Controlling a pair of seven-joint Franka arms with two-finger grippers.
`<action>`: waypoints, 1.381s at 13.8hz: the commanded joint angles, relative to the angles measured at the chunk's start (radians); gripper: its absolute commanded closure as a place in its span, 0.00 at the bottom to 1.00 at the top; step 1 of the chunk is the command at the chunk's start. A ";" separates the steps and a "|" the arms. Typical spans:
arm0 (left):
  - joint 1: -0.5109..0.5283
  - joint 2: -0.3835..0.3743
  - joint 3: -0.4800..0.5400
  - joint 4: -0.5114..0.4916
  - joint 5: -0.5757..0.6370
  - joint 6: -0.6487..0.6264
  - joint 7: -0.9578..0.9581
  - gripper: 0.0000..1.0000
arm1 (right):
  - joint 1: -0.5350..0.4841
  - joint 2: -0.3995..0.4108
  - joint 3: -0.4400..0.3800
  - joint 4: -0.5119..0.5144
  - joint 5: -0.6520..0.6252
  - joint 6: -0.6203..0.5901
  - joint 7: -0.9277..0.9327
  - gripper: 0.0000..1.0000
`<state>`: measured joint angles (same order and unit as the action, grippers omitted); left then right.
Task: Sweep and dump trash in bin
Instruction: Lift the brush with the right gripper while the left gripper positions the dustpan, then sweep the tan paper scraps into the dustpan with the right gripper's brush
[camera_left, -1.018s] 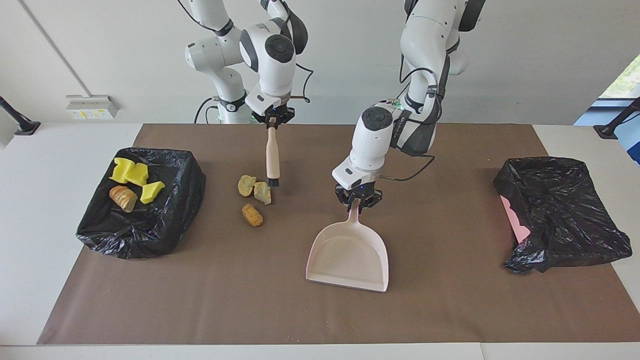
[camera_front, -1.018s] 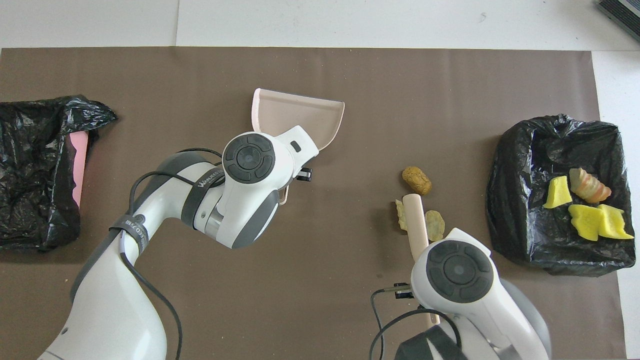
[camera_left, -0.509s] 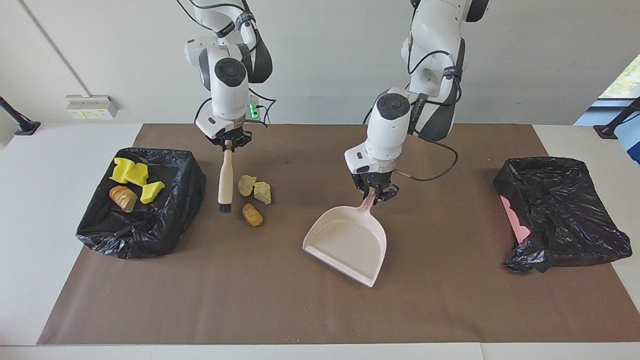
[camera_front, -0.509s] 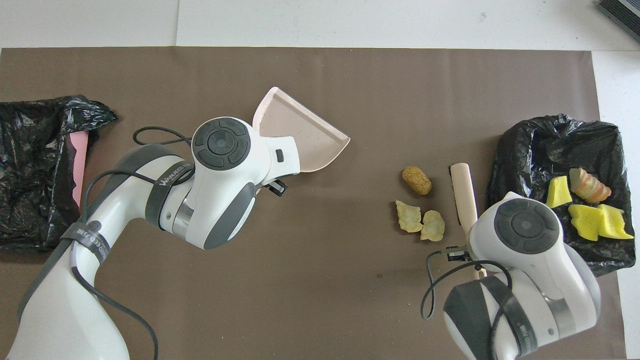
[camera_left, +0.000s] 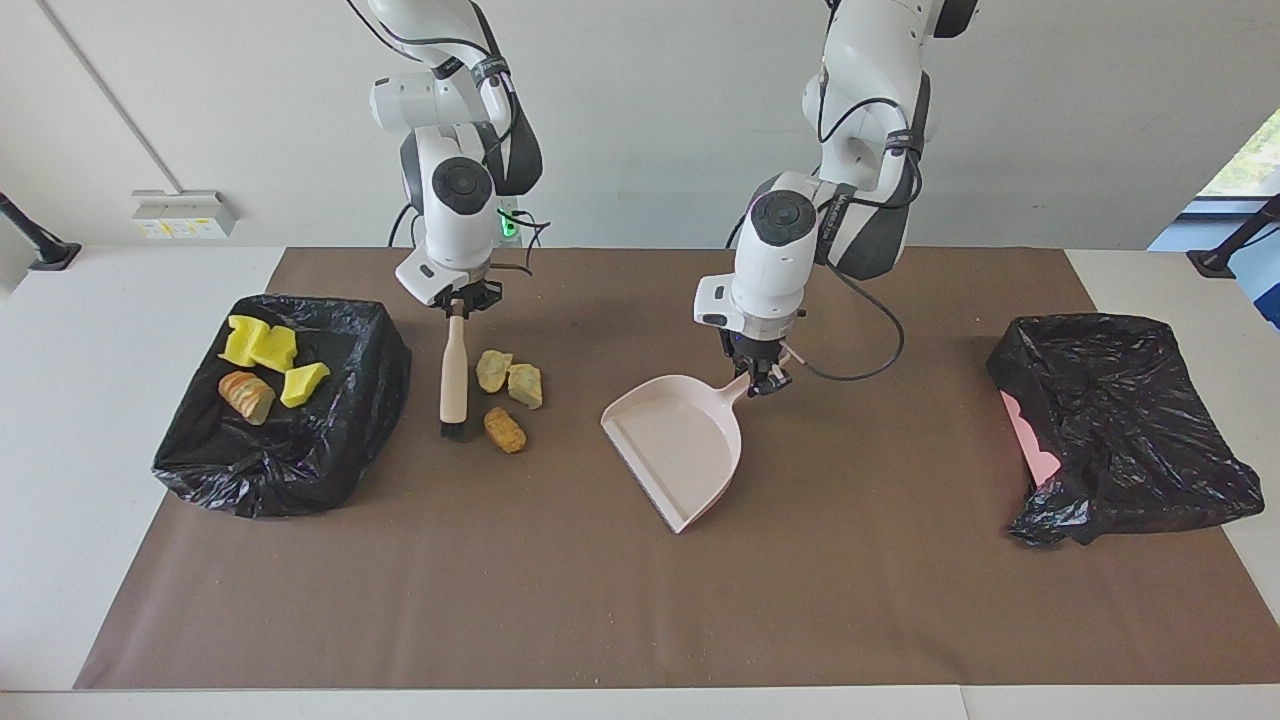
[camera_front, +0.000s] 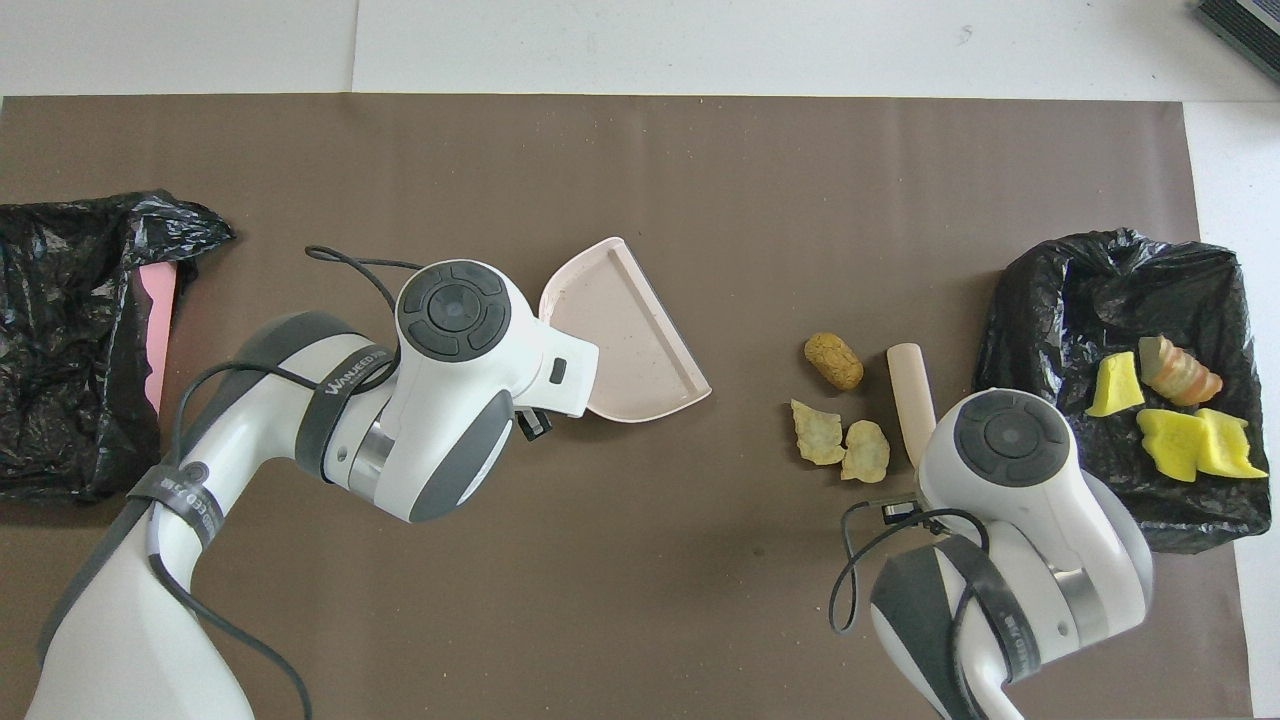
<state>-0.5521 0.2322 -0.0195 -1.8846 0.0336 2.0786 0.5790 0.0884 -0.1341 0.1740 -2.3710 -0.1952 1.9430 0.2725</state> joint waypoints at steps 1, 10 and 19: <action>-0.045 -0.063 0.004 -0.103 0.031 0.076 0.132 1.00 | -0.013 0.022 0.012 -0.014 -0.007 0.028 -0.015 1.00; -0.103 -0.143 0.004 -0.231 0.034 0.097 0.143 1.00 | 0.086 0.079 0.012 0.010 0.287 0.063 -0.044 1.00; -0.106 -0.168 0.004 -0.301 0.054 0.149 0.139 1.00 | 0.243 0.096 0.012 0.120 0.689 0.033 -0.073 1.00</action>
<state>-0.6505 0.0982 -0.0256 -2.1397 0.0612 2.2101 0.7101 0.3305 -0.0430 0.1857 -2.2974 0.4573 2.0077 0.2399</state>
